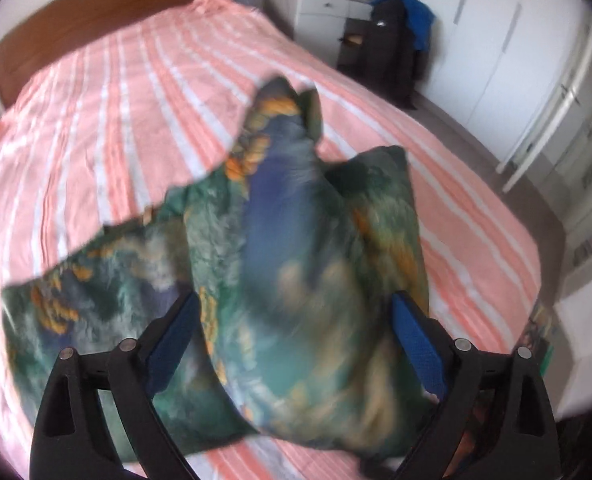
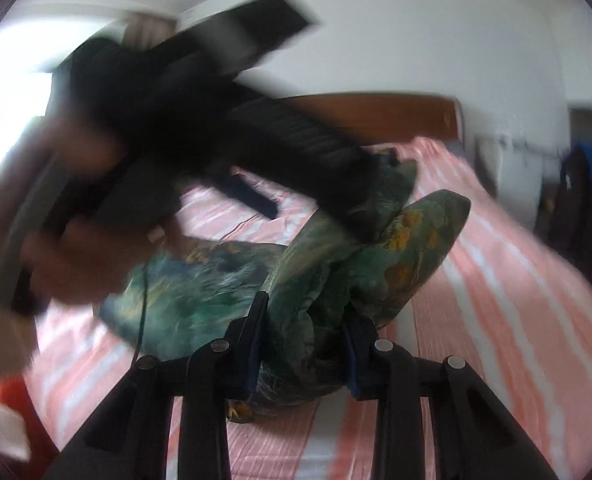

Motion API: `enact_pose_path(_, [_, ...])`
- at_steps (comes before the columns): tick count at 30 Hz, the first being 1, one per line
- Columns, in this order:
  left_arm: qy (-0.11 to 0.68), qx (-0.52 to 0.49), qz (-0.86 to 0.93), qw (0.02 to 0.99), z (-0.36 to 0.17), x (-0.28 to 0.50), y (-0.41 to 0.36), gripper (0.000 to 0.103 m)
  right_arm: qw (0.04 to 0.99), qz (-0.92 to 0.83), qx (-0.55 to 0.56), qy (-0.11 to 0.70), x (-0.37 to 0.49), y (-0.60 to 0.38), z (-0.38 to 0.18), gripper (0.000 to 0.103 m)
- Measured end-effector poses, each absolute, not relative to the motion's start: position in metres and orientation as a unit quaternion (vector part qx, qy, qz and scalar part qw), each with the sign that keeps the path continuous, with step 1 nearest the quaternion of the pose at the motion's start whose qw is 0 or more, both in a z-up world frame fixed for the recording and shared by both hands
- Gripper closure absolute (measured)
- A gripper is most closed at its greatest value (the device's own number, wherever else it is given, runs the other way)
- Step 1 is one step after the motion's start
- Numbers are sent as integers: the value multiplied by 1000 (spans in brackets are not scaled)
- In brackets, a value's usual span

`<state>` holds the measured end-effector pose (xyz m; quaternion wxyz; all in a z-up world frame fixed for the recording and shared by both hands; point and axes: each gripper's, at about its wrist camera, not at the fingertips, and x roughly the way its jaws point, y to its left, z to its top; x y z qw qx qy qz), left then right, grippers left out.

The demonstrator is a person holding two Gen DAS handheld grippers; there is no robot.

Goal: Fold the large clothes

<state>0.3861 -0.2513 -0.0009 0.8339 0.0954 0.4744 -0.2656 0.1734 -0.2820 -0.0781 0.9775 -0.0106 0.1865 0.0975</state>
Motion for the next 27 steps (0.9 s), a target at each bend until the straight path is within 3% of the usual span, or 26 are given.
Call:
enact_pose_path(5, [463,173,-240,836,-10,359,-250,5,970,115,-125,175,168,-220,-79,71])
enact_pose_path(11, [444,280,-165,835,-36,351,-256,11,960,129,-190,161,172,-178,-79,72])
enact_pose_path(13, [442,256,-155,846,-31,358,-241,52,959,132,-192,162,173,-174,-81,72])
enact_pose_path(14, [451,233,-169,845,-28,362,-235,58,959,130,-193,161,173,-173,-82,72])
enact_pose_path(15, [465,193,-190,843,-23,370,-223,70,960,127,-190,161,174,-174,-83,70])
enact_pose_path(17, [475,152,-202,843,-17,384,-203,75,964,130,-173,157,172,-179,-82,57])
enact_pose_path(18, [475,138,-206,844,-12,393,-191,77,964,139,-166,156,169,-180,-80,37])
enact_pose_path(20, [467,126,-209,850,-5,404,-173,77,963,179,-132,152,153,-187,-73,19])
enact_pose_path(27, [460,1,-193,867,12,440,-32,77,953,203,-63,216,125,-227,-110,15])
